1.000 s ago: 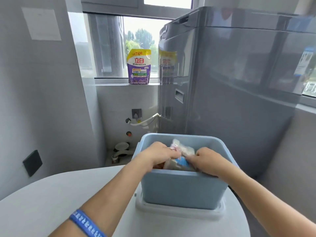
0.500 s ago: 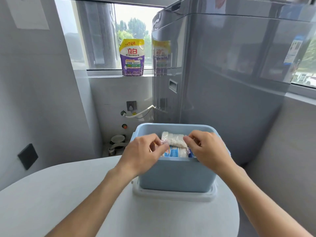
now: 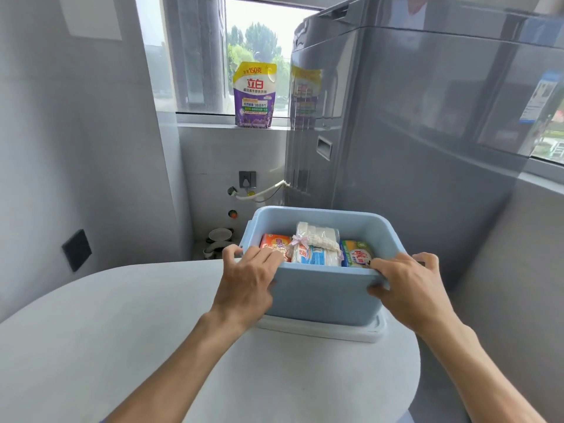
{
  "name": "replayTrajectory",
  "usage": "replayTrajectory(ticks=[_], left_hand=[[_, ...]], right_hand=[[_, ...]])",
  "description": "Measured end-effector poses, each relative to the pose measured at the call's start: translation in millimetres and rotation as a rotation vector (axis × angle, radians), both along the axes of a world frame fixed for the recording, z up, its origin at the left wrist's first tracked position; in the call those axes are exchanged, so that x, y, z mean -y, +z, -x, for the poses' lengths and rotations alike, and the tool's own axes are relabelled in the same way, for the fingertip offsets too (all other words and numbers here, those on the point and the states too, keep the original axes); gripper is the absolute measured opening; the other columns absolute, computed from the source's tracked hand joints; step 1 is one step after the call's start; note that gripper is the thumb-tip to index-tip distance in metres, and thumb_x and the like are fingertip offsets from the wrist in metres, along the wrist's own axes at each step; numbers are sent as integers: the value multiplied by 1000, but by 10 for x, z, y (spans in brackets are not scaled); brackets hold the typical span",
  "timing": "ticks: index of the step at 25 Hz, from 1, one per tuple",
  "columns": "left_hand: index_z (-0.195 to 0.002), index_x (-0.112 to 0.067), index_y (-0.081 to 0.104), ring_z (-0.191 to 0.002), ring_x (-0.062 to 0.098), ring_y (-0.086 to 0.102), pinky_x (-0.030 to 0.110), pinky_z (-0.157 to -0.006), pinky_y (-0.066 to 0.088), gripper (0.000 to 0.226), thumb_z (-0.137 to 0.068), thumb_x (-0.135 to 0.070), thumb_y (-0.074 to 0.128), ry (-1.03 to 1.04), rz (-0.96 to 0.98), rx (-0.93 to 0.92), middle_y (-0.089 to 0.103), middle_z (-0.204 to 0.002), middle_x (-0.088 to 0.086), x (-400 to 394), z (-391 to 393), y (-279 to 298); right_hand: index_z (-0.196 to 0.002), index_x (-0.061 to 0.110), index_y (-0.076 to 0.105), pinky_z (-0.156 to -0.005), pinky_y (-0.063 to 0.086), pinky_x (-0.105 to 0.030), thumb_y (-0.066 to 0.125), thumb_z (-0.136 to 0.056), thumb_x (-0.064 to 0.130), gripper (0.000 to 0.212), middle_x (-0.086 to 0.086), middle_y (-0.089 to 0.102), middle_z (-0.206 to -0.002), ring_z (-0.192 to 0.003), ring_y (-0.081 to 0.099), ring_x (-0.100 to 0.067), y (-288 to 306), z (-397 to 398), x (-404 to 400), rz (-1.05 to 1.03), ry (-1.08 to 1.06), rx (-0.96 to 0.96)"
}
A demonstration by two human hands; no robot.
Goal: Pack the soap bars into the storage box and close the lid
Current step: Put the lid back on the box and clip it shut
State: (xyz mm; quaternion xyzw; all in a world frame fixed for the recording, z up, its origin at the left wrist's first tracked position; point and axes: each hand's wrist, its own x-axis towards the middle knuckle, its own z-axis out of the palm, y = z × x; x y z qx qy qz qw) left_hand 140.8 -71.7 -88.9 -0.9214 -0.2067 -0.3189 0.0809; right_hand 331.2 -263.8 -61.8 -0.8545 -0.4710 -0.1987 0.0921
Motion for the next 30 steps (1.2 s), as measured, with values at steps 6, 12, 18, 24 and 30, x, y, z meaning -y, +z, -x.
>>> replayTrajectory(ticks=[6,12,18,24,30], left_hand=[[-87,-23,61,-78,24,60,37,-74,24,41,-56,-9,83,81,-85,122,69,-83,-6,-176,489,311],[-83,-20,62,-77,25,61,35,-71,21,40,-52,-6,85,224,-19,36,67,-74,-6,-468,1141,227],[-92,-22,60,-91,26,57,36,-76,27,27,-69,-13,70,259,136,-133,62,-89,-3,-559,1265,135],[-113,-22,61,-105,24,56,38,-88,46,41,-75,-6,61,-92,276,-52,66,-112,-2,-235,759,246],[-92,-18,62,-87,32,66,35,-66,46,18,-82,-30,70,47,199,-36,73,-94,3,-159,442,120]], right_hand=[[-68,23,55,-71,28,-37,84,-63,18,30,11,61,-61,-71,56,-22,195,299,-261,-157,129,132],[-70,24,47,-66,23,-35,77,-69,20,30,8,66,-70,-76,53,-24,36,781,-861,-75,256,25],[-91,23,59,-76,35,-37,73,-74,19,23,11,67,-91,-94,54,-22,-13,904,-1106,-19,364,-83],[-100,22,63,-79,48,-16,55,-67,7,37,5,69,-110,-107,61,-9,48,425,-781,-485,458,-1051],[-120,28,60,-95,41,-37,74,-73,52,54,12,57,-122,-117,49,-18,-792,119,-679,285,161,-671]])
